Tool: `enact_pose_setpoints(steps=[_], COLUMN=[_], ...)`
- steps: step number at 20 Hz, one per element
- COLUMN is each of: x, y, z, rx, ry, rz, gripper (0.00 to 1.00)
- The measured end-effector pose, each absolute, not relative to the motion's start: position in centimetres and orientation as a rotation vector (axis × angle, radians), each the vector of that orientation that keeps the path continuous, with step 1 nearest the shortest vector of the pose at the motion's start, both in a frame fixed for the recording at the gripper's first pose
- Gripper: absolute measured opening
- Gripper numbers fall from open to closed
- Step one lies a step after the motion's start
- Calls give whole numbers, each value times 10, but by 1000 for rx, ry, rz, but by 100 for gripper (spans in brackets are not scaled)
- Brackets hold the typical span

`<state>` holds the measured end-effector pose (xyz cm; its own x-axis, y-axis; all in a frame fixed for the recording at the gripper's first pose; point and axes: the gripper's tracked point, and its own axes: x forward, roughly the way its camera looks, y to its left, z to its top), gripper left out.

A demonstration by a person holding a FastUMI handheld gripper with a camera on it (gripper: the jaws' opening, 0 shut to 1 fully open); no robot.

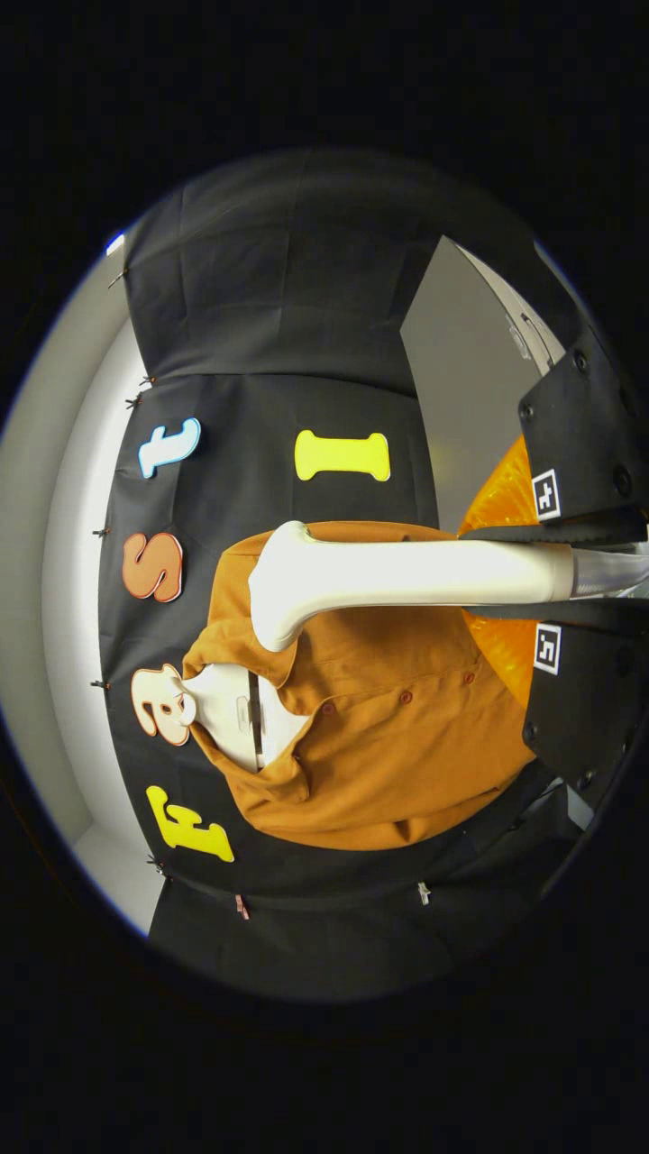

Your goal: Iron the clothes twice with a garment steamer, once on the left side and once on the right side.

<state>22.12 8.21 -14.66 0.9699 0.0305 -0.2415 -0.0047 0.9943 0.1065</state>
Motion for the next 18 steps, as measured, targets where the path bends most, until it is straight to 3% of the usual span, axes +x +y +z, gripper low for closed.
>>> enact_pose_setpoints(steps=[18], x=[250], y=[112], z=[-236], rx=[41], ry=[339], rz=[-5], gripper=[27])
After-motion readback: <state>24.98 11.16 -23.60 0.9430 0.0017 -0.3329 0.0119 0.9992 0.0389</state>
